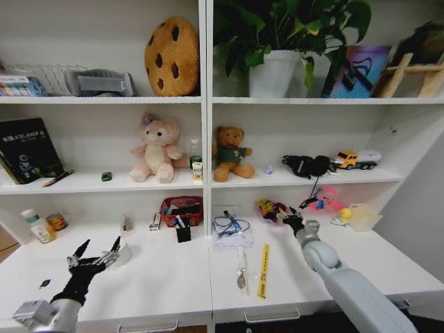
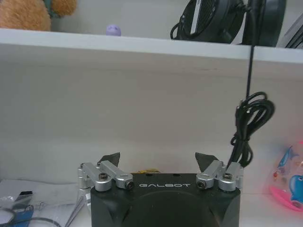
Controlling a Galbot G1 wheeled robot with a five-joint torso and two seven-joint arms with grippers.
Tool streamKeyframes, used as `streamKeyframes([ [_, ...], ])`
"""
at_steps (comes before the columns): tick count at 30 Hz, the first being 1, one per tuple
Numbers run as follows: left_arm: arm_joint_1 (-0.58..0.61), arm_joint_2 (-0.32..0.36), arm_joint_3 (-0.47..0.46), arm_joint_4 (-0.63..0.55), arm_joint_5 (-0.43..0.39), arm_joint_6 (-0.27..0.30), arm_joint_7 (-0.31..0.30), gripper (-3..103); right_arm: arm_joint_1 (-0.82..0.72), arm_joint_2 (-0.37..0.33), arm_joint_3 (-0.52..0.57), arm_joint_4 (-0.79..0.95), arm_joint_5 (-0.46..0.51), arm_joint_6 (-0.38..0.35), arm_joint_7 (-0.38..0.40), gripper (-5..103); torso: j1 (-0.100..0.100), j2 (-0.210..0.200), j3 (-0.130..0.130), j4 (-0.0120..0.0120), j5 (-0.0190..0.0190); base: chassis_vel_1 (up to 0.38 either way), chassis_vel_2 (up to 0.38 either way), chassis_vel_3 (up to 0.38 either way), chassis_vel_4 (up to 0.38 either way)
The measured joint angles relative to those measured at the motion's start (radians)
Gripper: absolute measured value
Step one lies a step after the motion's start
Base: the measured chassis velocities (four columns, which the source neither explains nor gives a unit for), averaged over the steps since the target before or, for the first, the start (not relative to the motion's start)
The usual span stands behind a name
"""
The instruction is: Organize the objects on the table.
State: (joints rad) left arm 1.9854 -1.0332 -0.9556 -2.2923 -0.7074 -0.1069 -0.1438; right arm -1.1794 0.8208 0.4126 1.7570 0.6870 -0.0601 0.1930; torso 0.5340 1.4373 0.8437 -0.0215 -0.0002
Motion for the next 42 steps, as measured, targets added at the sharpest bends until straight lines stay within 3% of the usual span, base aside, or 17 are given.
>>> streamKeyframes([
  [2, 0.000, 0.000, 0.000, 0.000, 0.000, 0.000, 0.000, 100, -0.119, 0.002, 0.080, 0.073, -0.016, 0.017, -0.005, 96, 0.000, 0.000, 0.000, -0.0002, 0.0002, 0.000, 0.000, 0.000, 0.000],
  [3, 0.000, 0.000, 0.000, 0.000, 0.000, 0.000, 0.000, 100, -0.119, 0.002, 0.080, 0.073, -0.016, 0.017, -0.005, 96, 0.000, 0.000, 0.000, -0.0002, 0.0002, 0.000, 0.000, 0.000, 0.000],
  [5, 0.000, 0.000, 0.000, 0.000, 0.000, 0.000, 0.000, 100, -0.231, 0.028, 0.187, 0.139, -0.052, 0.056, -0.014, 100, 0.000, 0.000, 0.000, -0.0002, 0.0002, 0.000, 0.000, 0.000, 0.000],
  [17, 0.000, 0.000, 0.000, 0.000, 0.000, 0.000, 0.000, 100, -0.520, 0.104, 0.431, 0.357, -0.094, 0.142, -0.039, 100, 0.000, 0.000, 0.000, -0.0002, 0.0001, 0.000, 0.000, 0.000, 0.000],
  [34, 0.000, 0.000, 0.000, 0.000, 0.000, 0.000, 0.000, 100, -0.604, 0.134, 0.478, 0.372, -0.105, 0.170, -0.034, 100, 0.000, 0.000, 0.000, -0.0002, 0.0003, 0.000, 0.000, 0.000, 0.000],
  [42, 0.000, 0.000, 0.000, 0.000, 0.000, 0.000, 0.000, 100, -0.587, 0.119, 0.484, 0.389, -0.071, 0.141, -0.029, 100, 0.000, 0.000, 0.000, 0.0000, 0.0002, 0.000, 0.000, 0.000, 0.000],
])
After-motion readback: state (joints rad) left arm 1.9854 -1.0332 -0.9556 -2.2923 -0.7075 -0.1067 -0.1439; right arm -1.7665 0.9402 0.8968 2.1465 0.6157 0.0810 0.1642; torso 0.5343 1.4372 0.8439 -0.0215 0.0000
